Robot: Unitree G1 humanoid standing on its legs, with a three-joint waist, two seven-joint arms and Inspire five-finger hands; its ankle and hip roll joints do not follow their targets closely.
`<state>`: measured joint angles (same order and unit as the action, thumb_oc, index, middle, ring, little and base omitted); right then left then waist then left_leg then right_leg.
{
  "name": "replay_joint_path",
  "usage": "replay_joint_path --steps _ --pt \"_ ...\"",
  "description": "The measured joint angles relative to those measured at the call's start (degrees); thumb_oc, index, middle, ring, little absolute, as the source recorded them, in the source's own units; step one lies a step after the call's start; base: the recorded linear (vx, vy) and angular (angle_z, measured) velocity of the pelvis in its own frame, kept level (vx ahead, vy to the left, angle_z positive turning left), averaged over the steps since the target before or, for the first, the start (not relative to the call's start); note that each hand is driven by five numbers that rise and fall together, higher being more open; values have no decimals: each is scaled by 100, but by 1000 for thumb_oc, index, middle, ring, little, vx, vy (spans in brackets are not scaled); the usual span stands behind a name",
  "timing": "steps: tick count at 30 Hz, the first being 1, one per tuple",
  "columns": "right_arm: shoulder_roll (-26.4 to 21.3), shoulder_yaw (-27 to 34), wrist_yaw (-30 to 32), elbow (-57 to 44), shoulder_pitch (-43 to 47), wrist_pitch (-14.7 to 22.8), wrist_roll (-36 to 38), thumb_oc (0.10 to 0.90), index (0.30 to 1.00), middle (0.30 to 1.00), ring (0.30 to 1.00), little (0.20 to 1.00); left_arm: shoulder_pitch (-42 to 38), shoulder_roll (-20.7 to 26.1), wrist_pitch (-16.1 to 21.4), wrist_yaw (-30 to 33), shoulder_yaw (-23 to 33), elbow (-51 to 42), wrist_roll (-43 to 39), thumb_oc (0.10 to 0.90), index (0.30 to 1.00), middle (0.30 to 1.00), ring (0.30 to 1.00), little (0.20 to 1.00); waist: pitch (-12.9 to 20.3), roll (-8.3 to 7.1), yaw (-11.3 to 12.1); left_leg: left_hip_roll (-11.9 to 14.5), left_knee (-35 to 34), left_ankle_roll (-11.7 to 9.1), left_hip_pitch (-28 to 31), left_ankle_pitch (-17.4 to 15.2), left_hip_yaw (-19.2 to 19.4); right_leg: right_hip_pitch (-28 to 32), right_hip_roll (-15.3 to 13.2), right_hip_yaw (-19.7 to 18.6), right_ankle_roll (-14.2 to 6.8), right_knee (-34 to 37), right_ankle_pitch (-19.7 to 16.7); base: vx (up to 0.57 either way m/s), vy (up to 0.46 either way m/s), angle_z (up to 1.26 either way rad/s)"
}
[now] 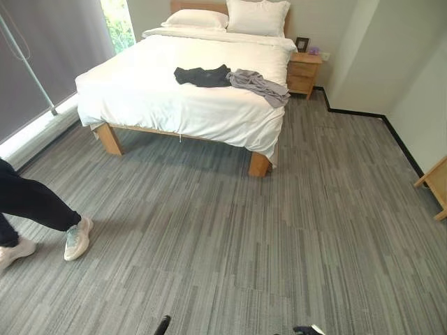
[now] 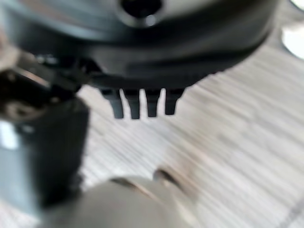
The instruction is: Pick up bed clothes into laundry basket.
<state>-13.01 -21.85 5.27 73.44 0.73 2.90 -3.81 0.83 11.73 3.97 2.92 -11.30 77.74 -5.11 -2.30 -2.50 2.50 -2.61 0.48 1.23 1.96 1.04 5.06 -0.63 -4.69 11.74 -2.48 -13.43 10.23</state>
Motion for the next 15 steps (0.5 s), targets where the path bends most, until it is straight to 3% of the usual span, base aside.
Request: replay_joint_path --steps 5,10,13,15 --pt "21 271 -13 6 97 117 90 800 900 900 900 900 -8 0 22 -107 -296 -14 77 800 900 900 900 900 73 154 -31 80 -80 -17 38 42 21 -3 80 27 98 22 -44 5 10 -3" --pt "-64 944 -202 32 134 121 1031 800 900 900 900 900 -238 33 61 -301 -91 -38 58 800 900 900 900 900 80 267 -43 109 -74 -16 47 43 70 38 119 -5 134 69 -65 22 15 -5" --pt "-536 1455 -227 -388 299 -25 1917 800 900 900 900 900 -594 553 -4 -339 125 -653 -93 800 900 900 900 900 10 236 -62 147 -65 -16 67 43 71 109 172 -2 174 166 -97 -14 4 -1" --pt "-819 1884 -86 -1284 202 -25 2530 800 900 900 900 900 -540 1170 -234 -154 -47 -2121 -151 800 900 900 900 900 -84 231 -64 171 -66 -11 58 47 54 115 200 5 190 191 -120 0 0 0"
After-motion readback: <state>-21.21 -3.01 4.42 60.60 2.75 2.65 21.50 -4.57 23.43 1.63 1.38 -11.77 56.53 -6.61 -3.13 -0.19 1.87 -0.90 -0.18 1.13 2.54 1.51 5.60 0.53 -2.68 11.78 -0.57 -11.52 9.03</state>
